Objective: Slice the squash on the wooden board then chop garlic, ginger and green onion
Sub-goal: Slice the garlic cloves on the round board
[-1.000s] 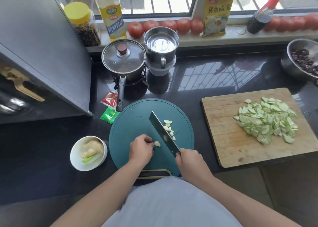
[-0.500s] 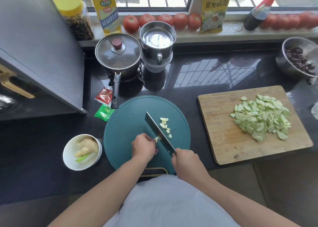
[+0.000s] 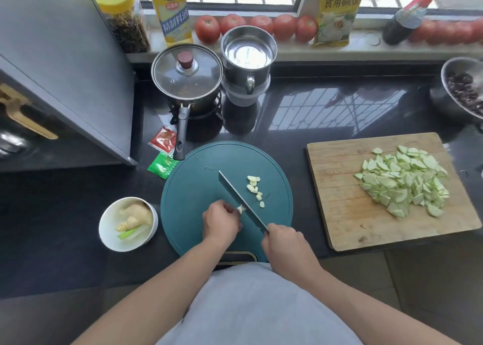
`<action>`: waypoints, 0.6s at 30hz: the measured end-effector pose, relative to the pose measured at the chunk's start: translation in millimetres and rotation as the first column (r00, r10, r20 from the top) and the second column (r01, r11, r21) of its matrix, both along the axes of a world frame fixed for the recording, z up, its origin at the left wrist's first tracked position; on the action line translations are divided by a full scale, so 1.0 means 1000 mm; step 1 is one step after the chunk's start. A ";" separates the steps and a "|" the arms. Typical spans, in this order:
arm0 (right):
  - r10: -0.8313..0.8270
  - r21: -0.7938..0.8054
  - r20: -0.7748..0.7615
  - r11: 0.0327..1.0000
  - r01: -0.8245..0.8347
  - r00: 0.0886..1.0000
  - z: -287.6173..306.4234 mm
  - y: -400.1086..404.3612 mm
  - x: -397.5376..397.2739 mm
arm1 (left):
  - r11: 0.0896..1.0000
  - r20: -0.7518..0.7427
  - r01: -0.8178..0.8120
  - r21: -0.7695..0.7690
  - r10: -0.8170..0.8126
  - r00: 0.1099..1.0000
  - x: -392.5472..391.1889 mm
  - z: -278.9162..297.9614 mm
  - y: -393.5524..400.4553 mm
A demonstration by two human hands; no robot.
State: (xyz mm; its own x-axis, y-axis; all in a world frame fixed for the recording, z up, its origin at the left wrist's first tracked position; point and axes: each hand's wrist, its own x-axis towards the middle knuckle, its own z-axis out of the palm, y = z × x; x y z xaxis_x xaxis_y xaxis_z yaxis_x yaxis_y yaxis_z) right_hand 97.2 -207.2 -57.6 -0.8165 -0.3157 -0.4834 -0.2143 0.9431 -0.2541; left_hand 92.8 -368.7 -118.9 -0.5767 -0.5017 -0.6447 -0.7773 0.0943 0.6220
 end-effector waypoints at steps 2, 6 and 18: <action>0.015 0.024 0.024 1.000 -0.016 1.000 -0.005 -0.002 0.000 | 1.000 -0.001 0.020 -0.002 -0.020 1.000 -0.001 0.001 0.000; -0.036 -0.062 0.026 0.997 0.037 0.999 -0.008 -0.025 -0.013 | 0.998 0.006 0.058 -0.032 -0.058 0.998 0.000 0.003 0.001; -0.015 -0.004 0.038 1.000 0.015 0.999 -0.010 -0.007 0.002 | 0.998 0.005 0.049 -0.035 -0.049 0.999 0.000 0.007 0.001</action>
State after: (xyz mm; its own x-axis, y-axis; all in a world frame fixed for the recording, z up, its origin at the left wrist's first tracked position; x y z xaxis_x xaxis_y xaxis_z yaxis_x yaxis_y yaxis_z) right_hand 99.6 -214.4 -67.5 -0.8021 -0.3061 -0.5127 -0.1905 0.9449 -0.2661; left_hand 92.9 -367.9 -111.5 -0.5988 -0.4953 -0.6293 -0.7735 0.1542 0.6147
